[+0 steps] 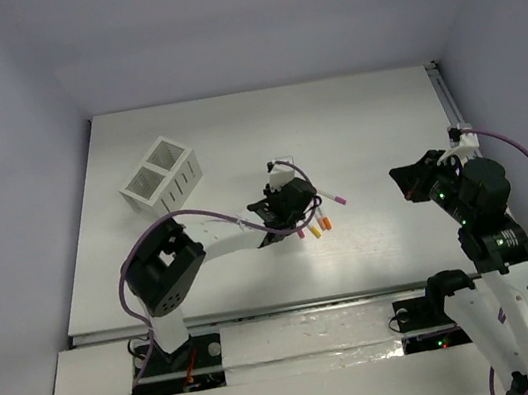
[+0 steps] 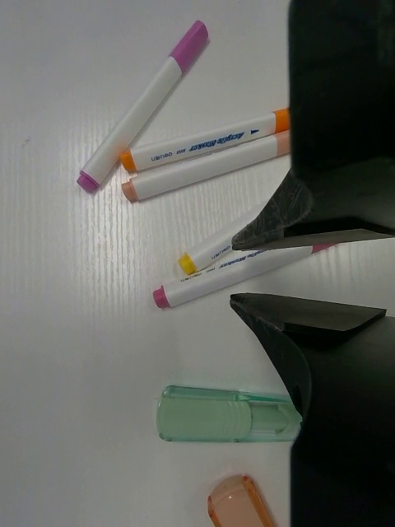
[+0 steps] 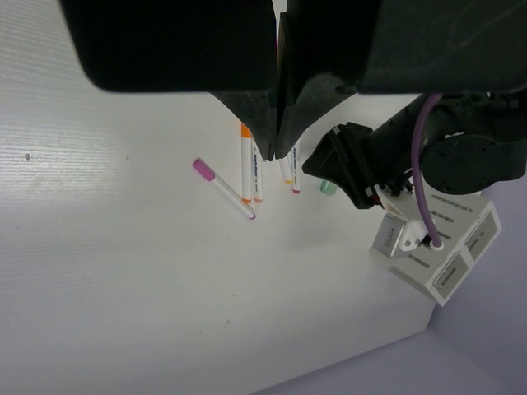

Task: Sort the stationery into containers
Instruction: Pick up the pen from the center of the board.

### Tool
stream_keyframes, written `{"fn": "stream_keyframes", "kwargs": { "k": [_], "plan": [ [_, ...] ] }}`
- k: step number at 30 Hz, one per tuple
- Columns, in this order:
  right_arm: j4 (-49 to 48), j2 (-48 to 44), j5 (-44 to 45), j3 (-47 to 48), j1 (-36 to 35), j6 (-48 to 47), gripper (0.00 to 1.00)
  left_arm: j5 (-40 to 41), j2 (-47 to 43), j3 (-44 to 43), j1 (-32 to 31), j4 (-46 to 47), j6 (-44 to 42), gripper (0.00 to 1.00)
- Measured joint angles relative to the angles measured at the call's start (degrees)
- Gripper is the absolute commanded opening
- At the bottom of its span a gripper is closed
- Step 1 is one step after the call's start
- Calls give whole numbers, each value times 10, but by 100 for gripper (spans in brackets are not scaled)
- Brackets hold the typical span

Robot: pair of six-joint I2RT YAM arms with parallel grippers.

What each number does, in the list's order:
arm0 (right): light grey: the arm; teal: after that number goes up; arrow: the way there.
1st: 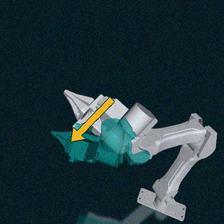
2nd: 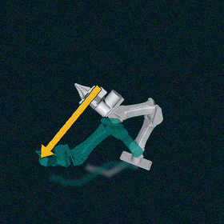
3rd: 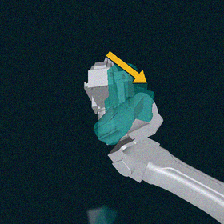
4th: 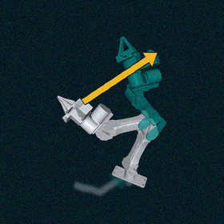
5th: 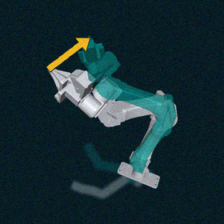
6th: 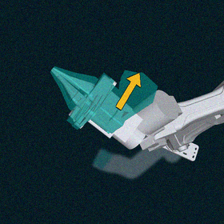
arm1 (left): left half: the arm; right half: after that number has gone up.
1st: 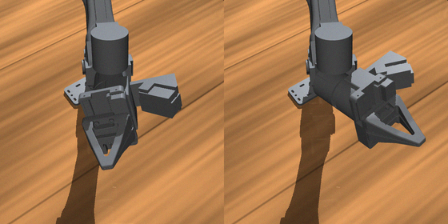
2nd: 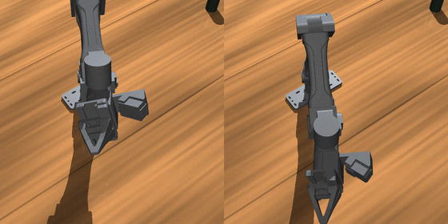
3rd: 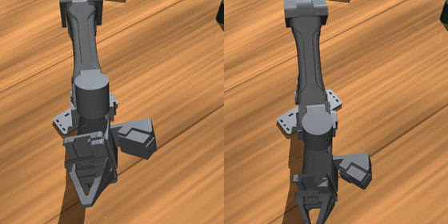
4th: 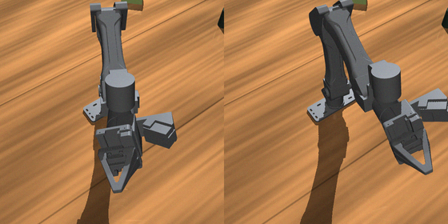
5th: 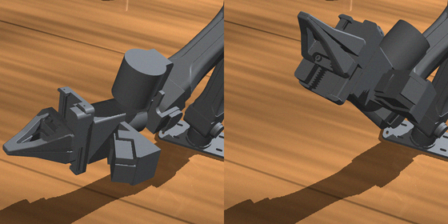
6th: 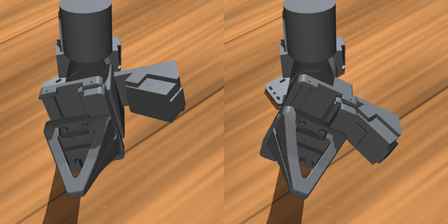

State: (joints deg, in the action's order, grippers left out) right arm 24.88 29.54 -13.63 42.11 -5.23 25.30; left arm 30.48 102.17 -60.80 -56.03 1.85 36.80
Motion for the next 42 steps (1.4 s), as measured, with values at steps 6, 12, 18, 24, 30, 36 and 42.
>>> {"fn": "stream_keyframes", "kwargs": {
  "k": [6,12,18,24,30,36,42],
  "plan": [
    [0,0,-3,0,0,0,0,0,32,-3,0,-7,-5,21],
    [0,0,-3,0,0,0,0,5,38,-8,0,-10,-9,22],
    [0,0,-3,0,0,0,0,10,61,-24,0,-8,-11,24],
    [0,0,-4,0,0,0,0,12,74,-27,2,-4,-15,24],
    [0,0,-4,0,0,0,0,10,75,-27,9,0,-20,32],
    [0,0,-7,0,0,0,0,13,77,-27,15,10,-22,0],
    [-19,4,-32,-8,0,8,0,14,75,-24,15,13,-22,0]
  ]
}}
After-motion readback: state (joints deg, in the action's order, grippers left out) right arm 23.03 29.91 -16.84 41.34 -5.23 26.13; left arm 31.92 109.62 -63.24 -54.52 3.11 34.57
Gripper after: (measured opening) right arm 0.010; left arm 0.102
